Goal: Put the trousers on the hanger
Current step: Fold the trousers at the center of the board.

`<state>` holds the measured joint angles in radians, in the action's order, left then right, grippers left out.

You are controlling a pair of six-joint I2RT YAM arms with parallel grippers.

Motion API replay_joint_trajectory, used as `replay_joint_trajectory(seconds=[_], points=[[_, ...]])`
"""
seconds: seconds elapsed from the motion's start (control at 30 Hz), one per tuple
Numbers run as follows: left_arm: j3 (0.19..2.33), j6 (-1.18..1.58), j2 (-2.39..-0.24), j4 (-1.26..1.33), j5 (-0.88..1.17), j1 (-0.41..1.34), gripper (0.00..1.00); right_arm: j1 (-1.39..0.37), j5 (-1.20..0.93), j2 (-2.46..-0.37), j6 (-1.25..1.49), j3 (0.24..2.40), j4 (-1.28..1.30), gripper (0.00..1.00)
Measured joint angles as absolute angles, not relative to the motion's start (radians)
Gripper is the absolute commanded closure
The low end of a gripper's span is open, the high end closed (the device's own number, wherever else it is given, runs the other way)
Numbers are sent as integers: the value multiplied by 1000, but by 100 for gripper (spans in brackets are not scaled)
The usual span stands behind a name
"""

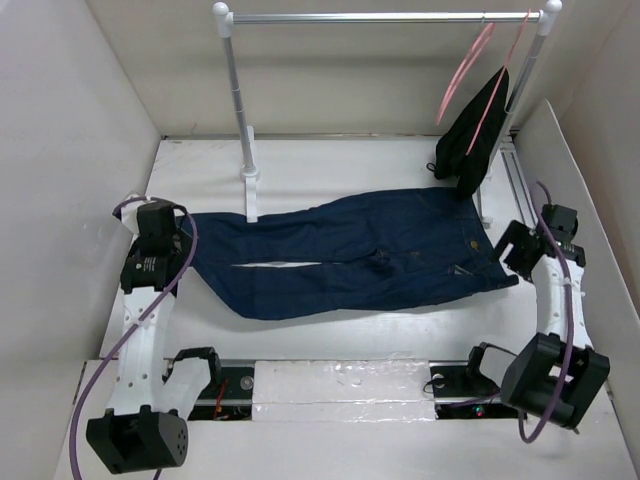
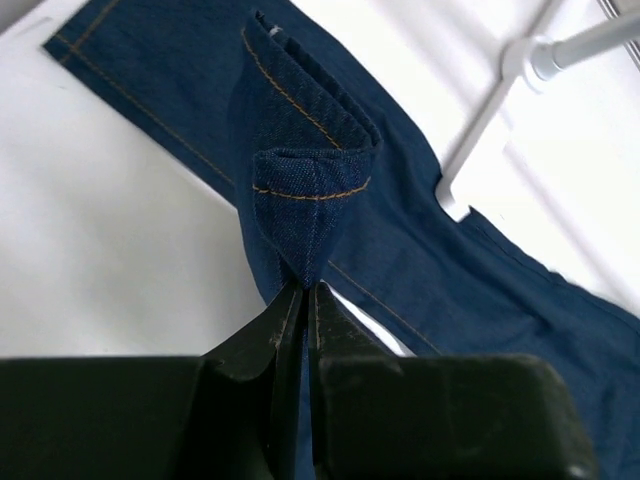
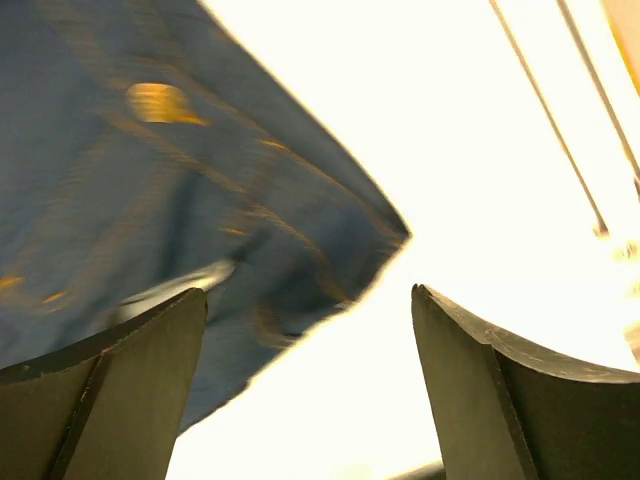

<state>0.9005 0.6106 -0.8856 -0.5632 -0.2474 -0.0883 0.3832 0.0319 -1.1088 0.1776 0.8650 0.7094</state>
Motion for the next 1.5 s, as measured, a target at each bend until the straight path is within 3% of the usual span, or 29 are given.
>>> replay_joint_trajectory(seconds=[0.27,0.37,0.4,0.43,0.47,0.53,0.63,0.77,1.03,1.3,1.5], points=[[899,610,-894,-546,-189,-67,100,524,-18,-1251,223,848,728,8],[896,610,-902,-540,-178,-67,100,523,-54,-1293,230,841,704,18],[896,610,-905,-540,-178,-67,100,523,-63,-1298,233,838,696,24],[896,610,-907,-539,-178,-67,100,523,-70,-1304,233,838,690,49],[896,610,-908,-538,-179,-67,100,523,-73,-1312,229,838,685,67],[896,610,-912,-538,-184,-67,100,523,-73,-1325,230,836,677,91],[896,605,-913,-541,-216,-67,100,523,-56,-1283,223,826,682,100],[920,589,-915,-575,-326,-67,100,451,6,-1174,176,855,754,100],[1032,594,-984,-635,-625,-68,100,253,120,-1173,44,1112,836,100],[1205,636,-1228,-716,-697,-80,100,125,99,-995,3,1117,984,100],[1217,660,-1313,-731,-714,-80,100,85,160,-798,-21,1151,1155,100]])
